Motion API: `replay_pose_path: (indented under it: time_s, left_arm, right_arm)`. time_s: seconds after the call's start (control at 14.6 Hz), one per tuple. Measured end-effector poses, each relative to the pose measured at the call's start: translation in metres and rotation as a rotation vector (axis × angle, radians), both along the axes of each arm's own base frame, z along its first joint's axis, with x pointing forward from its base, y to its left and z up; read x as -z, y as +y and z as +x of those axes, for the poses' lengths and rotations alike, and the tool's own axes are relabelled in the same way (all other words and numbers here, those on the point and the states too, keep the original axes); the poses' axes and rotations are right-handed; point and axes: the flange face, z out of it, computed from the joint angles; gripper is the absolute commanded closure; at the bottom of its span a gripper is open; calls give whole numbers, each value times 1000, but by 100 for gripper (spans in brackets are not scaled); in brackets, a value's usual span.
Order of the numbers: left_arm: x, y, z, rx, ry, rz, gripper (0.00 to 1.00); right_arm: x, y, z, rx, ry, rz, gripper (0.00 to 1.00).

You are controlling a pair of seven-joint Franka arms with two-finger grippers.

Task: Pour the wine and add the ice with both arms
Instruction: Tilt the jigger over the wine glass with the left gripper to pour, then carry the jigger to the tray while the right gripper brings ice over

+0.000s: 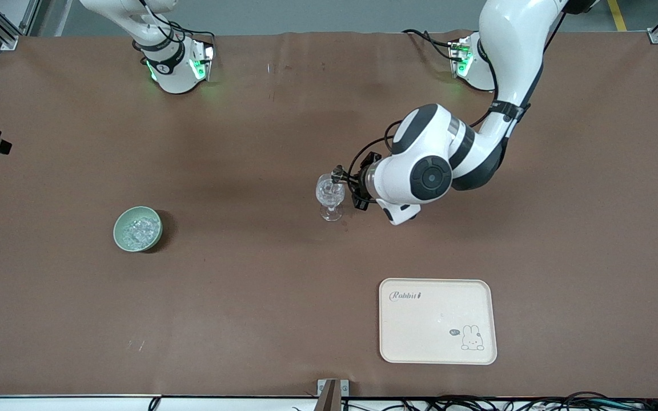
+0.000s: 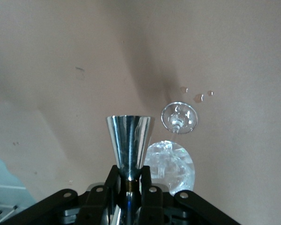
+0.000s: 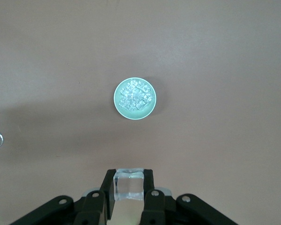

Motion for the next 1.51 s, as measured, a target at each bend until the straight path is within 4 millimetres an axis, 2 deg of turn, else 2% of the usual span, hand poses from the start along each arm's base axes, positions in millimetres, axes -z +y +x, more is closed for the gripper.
replay_pose_path:
  time_s: [0.48,1.17,1.37,1.51]
  left_arm:
    - [-10,-12,-4,-9,-75,88,100]
    - [-9,-21,-11,29,-121,136,100]
    - [-11,-23,-12,65,-92,67,100]
    - [-14,-13,-2,77,-43,-60,100]
  right_arm:
    - [0,0,0,0,1,0,100]
    - [0,0,0,0,1,0,100]
    - [0,0,0,0,1,0,100]
    - [0,0,0,0,1,0,100]
